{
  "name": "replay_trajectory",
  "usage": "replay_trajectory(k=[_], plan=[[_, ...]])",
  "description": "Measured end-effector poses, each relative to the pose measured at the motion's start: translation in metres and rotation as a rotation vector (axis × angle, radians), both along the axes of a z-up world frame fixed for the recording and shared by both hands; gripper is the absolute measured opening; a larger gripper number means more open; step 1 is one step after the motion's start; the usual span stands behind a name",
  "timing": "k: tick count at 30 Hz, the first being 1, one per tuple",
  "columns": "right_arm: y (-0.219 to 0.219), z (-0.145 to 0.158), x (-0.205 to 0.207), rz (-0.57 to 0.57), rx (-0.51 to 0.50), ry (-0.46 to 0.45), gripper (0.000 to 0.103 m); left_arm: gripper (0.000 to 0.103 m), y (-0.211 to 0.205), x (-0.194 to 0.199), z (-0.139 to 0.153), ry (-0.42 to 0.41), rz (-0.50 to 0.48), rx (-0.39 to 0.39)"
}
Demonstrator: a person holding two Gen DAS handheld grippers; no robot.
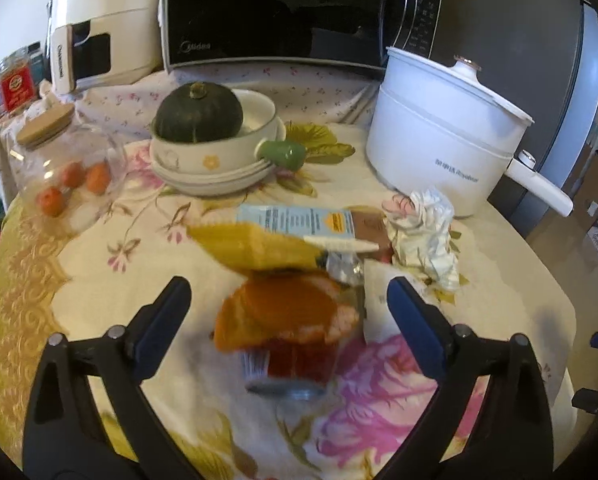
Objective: Collect trash
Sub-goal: 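Grasp the yellow wrapper with the left tool while the right tool grasps a white tissue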
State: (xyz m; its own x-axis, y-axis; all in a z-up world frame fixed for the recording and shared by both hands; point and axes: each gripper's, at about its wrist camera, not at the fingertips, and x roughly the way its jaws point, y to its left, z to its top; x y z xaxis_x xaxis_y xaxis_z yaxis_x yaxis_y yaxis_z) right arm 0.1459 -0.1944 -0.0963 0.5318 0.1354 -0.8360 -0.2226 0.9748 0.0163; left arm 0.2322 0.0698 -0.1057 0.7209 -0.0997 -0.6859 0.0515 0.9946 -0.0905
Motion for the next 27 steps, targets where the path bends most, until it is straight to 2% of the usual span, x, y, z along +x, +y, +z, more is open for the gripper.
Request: replay_trajectory(k=[2, 6, 9, 16, 19, 20, 23, 27], plan=[[0.010, -0.001, 0.012, 0.016, 0.009, -0.015, 0.103, 0.094, 0.002, 0.005, -0.003, -0.004, 0.002, -0.001], [0.027, -0.008, 0.042, 0.028, 0.027, -0.031, 0.103, 0.075, 0.011, 0.014, -0.013, 0.009, -0.001, -0.063], [0.036, -0.013, 0.066, 0.018, 0.043, -0.048, 0.103, 0.066, 0.009, 0.015, -0.013, -0.015, -0.028, -0.055], [0.055, -0.020, 0.112, 0.004, 0.168, -0.082, 0.103, 0.064, 0.006, 0.022, -0.008, -0.050, -0.071, -0.065], [0.068, -0.026, 0.127, 0.009, 0.180, -0.085, 0.102, 0.064, 0.011, 0.026, -0.010, -0.050, -0.059, -0.077], [0.071, -0.027, 0.132, 0.010, 0.178, -0.086, 0.101, 0.065, 0.012, 0.027, -0.011, -0.043, -0.061, -0.081], [0.083, -0.032, 0.143, 0.010, 0.166, -0.087, 0.093, 0.077, 0.010, 0.028, -0.013, -0.052, -0.054, -0.058], [0.090, -0.037, 0.155, 0.002, 0.176, -0.085, 0.084, 0.077, 0.014, 0.030, -0.013, -0.057, -0.049, -0.089]])
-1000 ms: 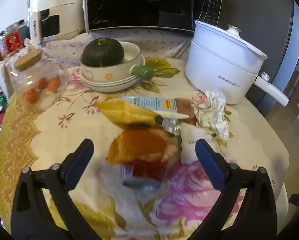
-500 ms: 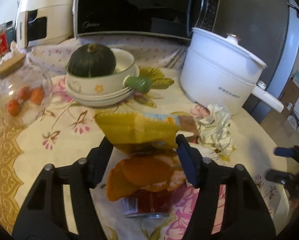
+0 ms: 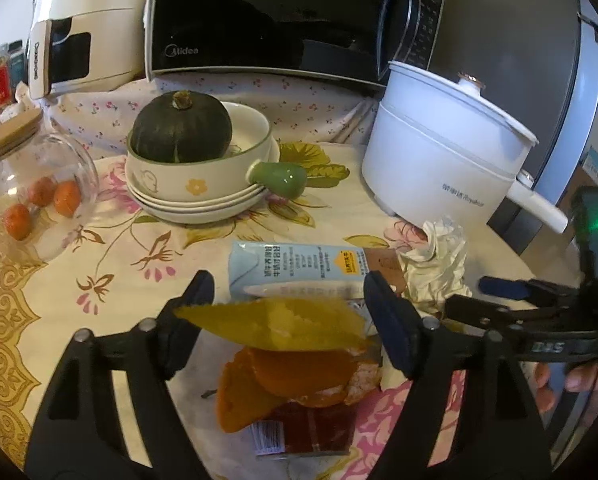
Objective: Collect trash
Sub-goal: 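Grasp the yellow wrapper with the left tool while the right tool grasps a white tissue, then carry the yellow wrapper and tissue with both tools over the white bin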
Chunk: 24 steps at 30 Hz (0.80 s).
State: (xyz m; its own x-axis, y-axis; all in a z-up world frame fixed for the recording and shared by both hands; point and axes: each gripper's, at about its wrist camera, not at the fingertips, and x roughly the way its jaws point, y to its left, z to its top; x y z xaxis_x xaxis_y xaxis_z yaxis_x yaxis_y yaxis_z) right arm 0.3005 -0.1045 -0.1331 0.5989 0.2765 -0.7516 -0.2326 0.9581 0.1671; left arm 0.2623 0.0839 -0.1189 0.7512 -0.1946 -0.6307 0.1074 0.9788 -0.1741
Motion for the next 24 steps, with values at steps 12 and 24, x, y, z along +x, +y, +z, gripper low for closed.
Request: replay_trajectory(k=[12, 24], plan=[[0.002, 0.000, 0.009, -0.010, 0.021, 0.027, 0.052, 0.055, 0.006, -0.005, 0.008, 0.014, -0.014, -0.022], [-0.035, 0.051, -0.047, -0.035, -0.020, -0.023, 0.052, 0.055, 0.001, -0.041, 0.039, -0.008, -0.024, -0.033]])
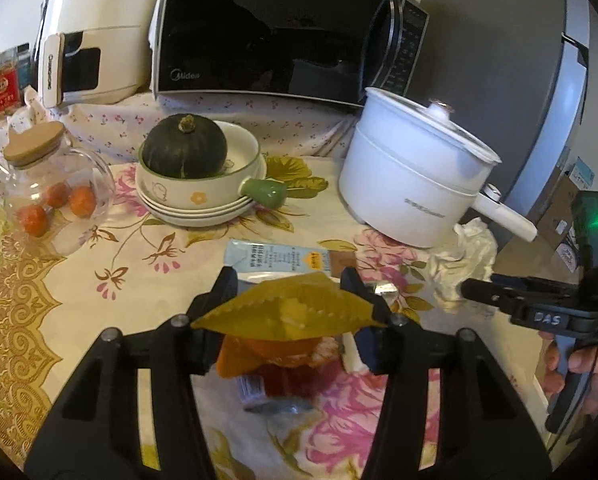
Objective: Collect trash
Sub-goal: 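Carry the yellow wrapper and tissue with both tools over the white bin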
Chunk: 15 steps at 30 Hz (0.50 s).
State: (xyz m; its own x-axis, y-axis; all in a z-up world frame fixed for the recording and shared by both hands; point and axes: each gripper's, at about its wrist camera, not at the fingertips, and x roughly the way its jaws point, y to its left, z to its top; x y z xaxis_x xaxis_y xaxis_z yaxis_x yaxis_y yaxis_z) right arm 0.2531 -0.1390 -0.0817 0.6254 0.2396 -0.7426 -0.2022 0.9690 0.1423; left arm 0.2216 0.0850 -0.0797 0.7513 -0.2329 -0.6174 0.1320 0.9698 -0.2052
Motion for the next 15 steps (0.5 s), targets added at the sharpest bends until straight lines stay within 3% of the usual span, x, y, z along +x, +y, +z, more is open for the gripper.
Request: replay_trajectory(k=[6, 15], plan=[[-0.023, 0.018, -0.048, -0.003, -0.031, -0.010, 0.052, 0.055, -0.017, -0.025, 0.015, 0.009, -0.031, -0.010], [-0.063, 0.030, -0.113, -0.030, -0.051, 0.005, 0.052, 0.055, -0.068, -0.065, 0.025, 0.059, -0.151, -0.003]])
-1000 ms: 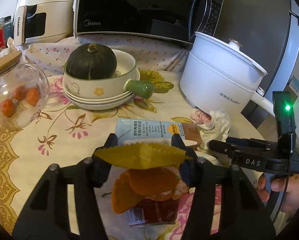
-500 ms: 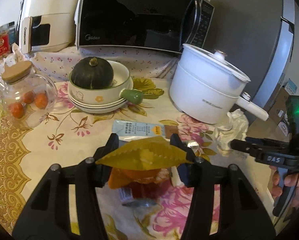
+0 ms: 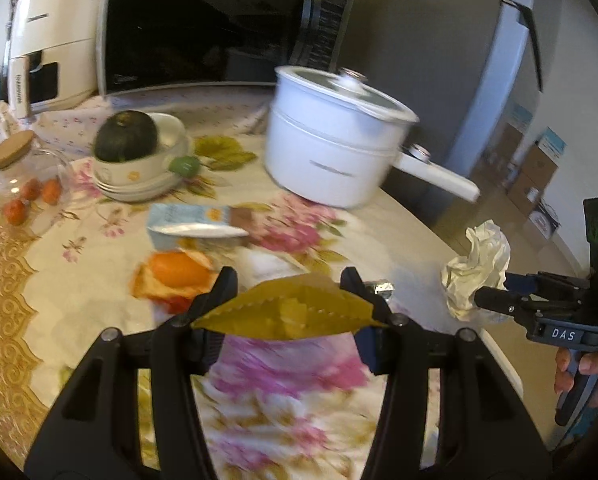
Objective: Collect trash
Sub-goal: 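Carry the yellow wrapper and tissue with both tools over the white bin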
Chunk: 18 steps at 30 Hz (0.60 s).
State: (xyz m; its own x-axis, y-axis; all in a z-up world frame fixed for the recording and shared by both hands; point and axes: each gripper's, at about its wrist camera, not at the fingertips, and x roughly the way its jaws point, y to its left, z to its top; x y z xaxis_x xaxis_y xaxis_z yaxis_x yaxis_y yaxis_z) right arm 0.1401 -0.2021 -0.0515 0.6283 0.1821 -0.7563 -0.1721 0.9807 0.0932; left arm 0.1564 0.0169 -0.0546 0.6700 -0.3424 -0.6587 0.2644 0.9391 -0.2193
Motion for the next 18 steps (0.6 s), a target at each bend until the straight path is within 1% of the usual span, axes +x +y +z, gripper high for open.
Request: replay_trajectory(k=[2, 7, 11, 15, 17, 18], plan=[[-0.009, 0.000, -0.016, -0.002, 0.000, 0.008, 0.052, 0.055, -0.014, -0.007, -0.001, 0.030, -0.044, -0.005], [-0.029, -0.007, -0.048, -0.026, -0.015, 0.049, 0.052, 0.055, -0.053, -0.029, -0.005, 0.081, -0.148, 0.025], [-0.053, -0.017, -0.074, -0.059, 0.025, 0.102, 0.052, 0.055, -0.079, -0.043, -0.011, 0.120, -0.227, 0.037], [-0.082, -0.028, -0.089, -0.143, 0.041, 0.192, 0.052, 0.055, -0.107, -0.055, -0.021, 0.169, -0.304, 0.074], [-0.097, -0.032, -0.096, -0.159, 0.071, 0.213, 0.052, 0.055, -0.119, -0.060, -0.027, 0.188, -0.340, 0.098], [-0.102, -0.034, -0.099, -0.164, 0.069, 0.221, 0.052, 0.055, -0.125, -0.063, -0.030, 0.193, -0.358, 0.114]])
